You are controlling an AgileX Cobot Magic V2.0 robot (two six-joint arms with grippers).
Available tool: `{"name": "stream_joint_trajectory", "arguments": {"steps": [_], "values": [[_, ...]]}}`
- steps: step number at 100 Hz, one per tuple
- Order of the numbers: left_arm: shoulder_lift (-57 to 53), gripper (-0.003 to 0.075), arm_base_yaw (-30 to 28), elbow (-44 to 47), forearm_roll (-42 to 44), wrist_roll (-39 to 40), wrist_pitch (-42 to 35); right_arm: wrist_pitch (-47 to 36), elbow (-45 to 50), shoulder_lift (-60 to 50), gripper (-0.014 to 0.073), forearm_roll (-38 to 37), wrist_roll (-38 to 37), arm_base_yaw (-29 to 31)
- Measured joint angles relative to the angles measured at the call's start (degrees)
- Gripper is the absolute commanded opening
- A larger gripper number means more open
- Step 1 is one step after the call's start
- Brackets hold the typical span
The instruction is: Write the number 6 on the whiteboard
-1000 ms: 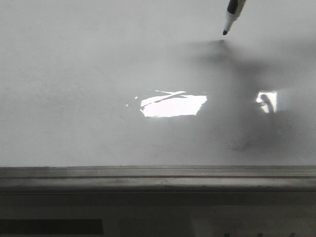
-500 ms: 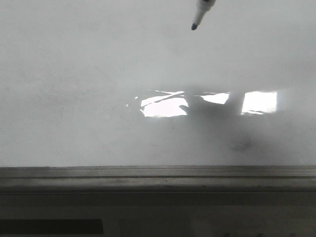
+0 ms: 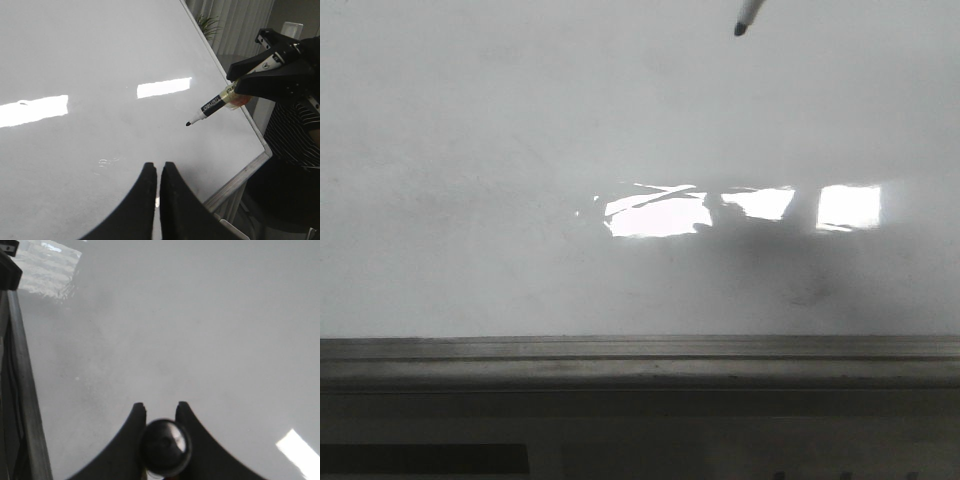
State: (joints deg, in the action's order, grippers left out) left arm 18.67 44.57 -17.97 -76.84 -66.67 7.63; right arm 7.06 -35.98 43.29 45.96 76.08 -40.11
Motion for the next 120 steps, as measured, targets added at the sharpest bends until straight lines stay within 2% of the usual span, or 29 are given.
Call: {"name": "stream_joint_trajectory", "arguments": {"steps": [7, 10, 15, 22, 26, 34, 52, 92, 108, 120], "values": [[0.0, -0.0020, 0.0, 0.0, 0.0, 0.0, 0.0, -1.6, 0.0, -0.2, -0.0044, -16.1, -16.5, 0.0], [0.0, -0.0020, 0.0, 0.0, 0.0, 0.0, 0.0, -2.5, 0.0, -0.3, -0.0044, -23.8, -26.3, 0.0], [0.0, -0.0020, 0.0, 0.0, 0.0, 0.0, 0.0, -4.1, 0.0, -0.3, -0.0044, -40.8, -41.2, 0.0], [0.0, -0.0020, 0.0, 0.0, 0.0, 0.0, 0.0, -7.5, 0.0, -0.3, -0.0044, -59.4, -60.2, 0.0], [0.0, -0.0020, 0.0, 0.0, 0.0, 0.0, 0.0, -9.3, 0.0, -0.3, -0.0044, -65.8, -67.8, 0.0], [0.0, -0.0020, 0.0, 0.0, 0.0, 0.0, 0.0, -10.3, 0.0, -0.2, -0.0044, -73.4, -74.6, 0.0], [0.0, -0.0020, 0.0, 0.0, 0.0, 0.0, 0.0, -11.7, 0.6, 0.1, -0.0043, -76.8, -78.4, 0.8], [0.0, -0.0020, 0.0, 0.0, 0.0, 0.0, 0.0, -17.5, 3.6, 6.7, -0.0043, -77.8, -78.9, 1.3], [0.0, -0.0020, 0.0, 0.0, 0.0, 0.0, 0.0, -19.3, 3.6, 7.7, -0.0043, -77.8, -78.5, 4.1], [0.0, -0.0020, 0.0, 0.0, 0.0, 0.0, 0.0, -21.6, 3.6, 8.1, -0.0043, -74.8, -78.5, 7.4]]}}
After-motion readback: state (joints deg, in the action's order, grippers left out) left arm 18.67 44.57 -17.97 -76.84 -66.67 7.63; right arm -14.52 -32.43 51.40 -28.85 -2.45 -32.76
